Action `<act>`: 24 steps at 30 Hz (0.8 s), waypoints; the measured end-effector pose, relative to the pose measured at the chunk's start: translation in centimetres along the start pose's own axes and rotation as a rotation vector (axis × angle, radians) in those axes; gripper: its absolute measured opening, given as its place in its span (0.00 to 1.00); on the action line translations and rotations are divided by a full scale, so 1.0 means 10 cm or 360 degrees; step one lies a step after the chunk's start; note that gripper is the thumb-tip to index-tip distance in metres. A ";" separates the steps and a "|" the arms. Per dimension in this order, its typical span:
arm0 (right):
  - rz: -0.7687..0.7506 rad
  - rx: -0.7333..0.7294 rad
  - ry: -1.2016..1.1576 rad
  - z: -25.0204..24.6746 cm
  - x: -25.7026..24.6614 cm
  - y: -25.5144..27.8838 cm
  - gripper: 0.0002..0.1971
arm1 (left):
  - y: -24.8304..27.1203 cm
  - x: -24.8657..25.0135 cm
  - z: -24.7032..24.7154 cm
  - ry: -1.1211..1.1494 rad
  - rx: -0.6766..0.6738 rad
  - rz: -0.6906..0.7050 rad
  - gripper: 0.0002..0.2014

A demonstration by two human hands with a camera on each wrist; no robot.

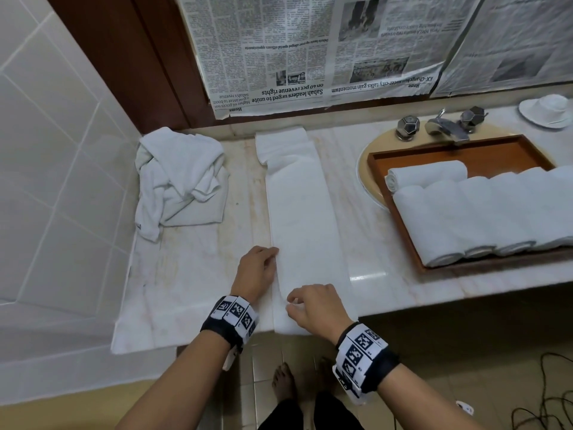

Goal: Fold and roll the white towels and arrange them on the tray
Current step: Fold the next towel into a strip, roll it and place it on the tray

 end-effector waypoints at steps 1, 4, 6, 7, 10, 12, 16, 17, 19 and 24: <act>-0.0007 -0.0012 -0.0014 0.00 0.01 0.01 0.19 | 0.05 0.00 0.00 0.0011 -0.0004 -0.0023 0.14; -0.0026 -0.0099 -0.0011 0.02 0.04 0.05 0.21 | 0.24 -0.01 0.08 0.0041 -0.0081 -0.0048 0.14; -0.0058 -0.0152 0.0007 0.04 0.04 0.08 0.23 | 0.32 -0.02 0.12 0.0062 -0.0083 -0.0052 0.16; -0.0077 -0.0154 -0.0004 0.05 0.03 0.09 0.23 | 0.35 -0.02 0.13 0.0068 -0.0070 -0.0060 0.16; -0.0099 -0.0115 -0.0112 0.05 -0.02 0.10 0.20 | 0.38 -0.02 0.12 0.0078 -0.0041 -0.0102 0.16; -0.0093 -0.0129 -0.0197 0.09 -0.06 0.10 0.19 | 0.37 -0.03 0.11 0.0089 -0.0031 -0.0127 0.15; -0.0061 -0.0146 -0.0318 0.15 -0.07 0.13 0.18 | 0.35 -0.02 0.10 0.0096 -0.0039 -0.0135 0.15; -0.0048 -0.0142 -0.0344 0.16 -0.06 0.14 0.18 | 0.35 -0.03 0.10 0.0107 -0.0043 -0.0143 0.14; -0.0031 -0.0149 -0.0364 0.16 -0.05 0.16 0.17 | 0.36 -0.03 0.09 0.0115 -0.0042 -0.0157 0.15; 0.0004 -0.0199 -0.0569 0.17 -0.02 0.22 0.14 | 0.45 -0.03 0.14 0.0078 -0.0070 -0.0123 0.18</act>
Point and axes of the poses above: each hand's wrist, its own y-axis away from the middle knuckle, its own z-axis out of the palm, x = y × z, the point moved 10 cm from there along -y, towards the middle knuckle, and after that the axes turned 1 degree about x, right-handed, at the moved point
